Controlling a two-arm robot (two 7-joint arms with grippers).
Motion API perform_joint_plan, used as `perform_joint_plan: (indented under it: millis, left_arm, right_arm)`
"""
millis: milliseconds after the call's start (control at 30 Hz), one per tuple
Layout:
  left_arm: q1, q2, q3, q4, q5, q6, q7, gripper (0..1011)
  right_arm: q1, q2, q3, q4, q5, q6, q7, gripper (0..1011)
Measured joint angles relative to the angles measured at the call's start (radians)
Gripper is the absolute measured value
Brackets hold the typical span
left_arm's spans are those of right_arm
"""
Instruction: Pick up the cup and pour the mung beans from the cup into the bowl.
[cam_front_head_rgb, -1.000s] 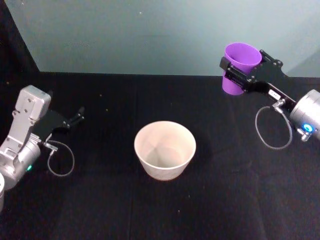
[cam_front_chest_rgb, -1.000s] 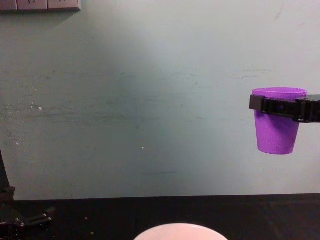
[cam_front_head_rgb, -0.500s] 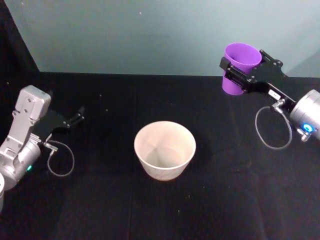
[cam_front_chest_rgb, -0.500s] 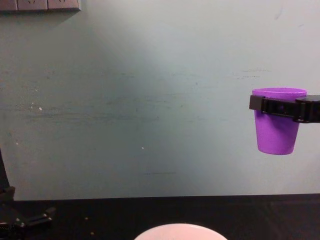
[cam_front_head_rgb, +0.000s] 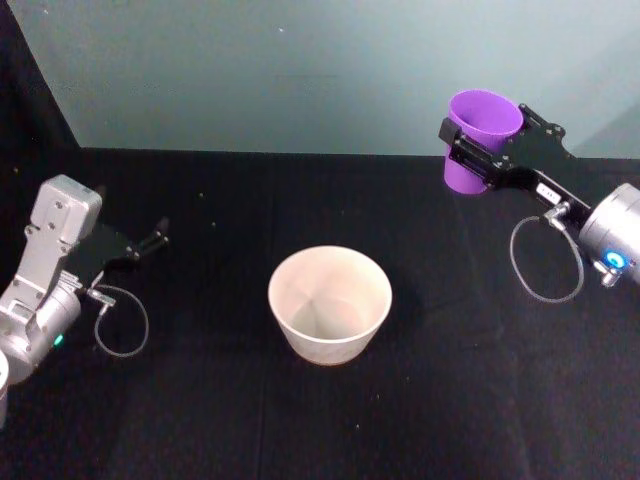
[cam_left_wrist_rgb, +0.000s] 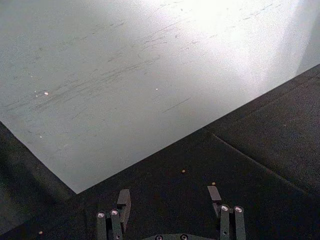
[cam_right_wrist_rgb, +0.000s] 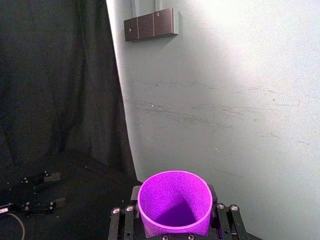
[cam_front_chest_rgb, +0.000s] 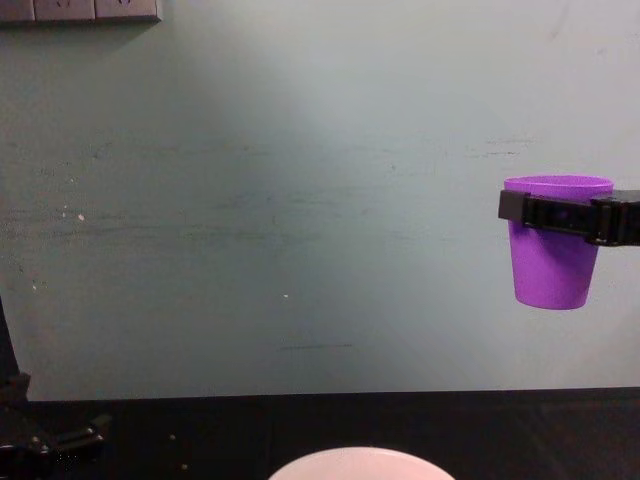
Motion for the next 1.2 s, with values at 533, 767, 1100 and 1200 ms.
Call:
perform_joint_plan:
  millis: [533, 767, 1100, 1200]
  left_arm:
    - [0.000, 0.000, 0.000, 0.000, 0.000, 0.000, 0.000, 1000]
    - [0.000, 0.000, 0.000, 0.000, 0.000, 0.000, 0.000, 1000]
    - [0.000, 0.000, 0.000, 0.000, 0.000, 0.000, 0.000, 1000]
    - [0.000, 0.000, 0.000, 0.000, 0.000, 0.000, 0.000, 1000]
  right_arm:
    - [0.000, 0.000, 0.000, 0.000, 0.000, 0.000, 0.000, 751]
    - [0.000, 0.000, 0.000, 0.000, 0.000, 0.000, 0.000, 751]
    - [0.000, 0.000, 0.000, 0.000, 0.000, 0.000, 0.000, 751]
    - [0.000, 0.000, 0.000, 0.000, 0.000, 0.000, 0.000, 751]
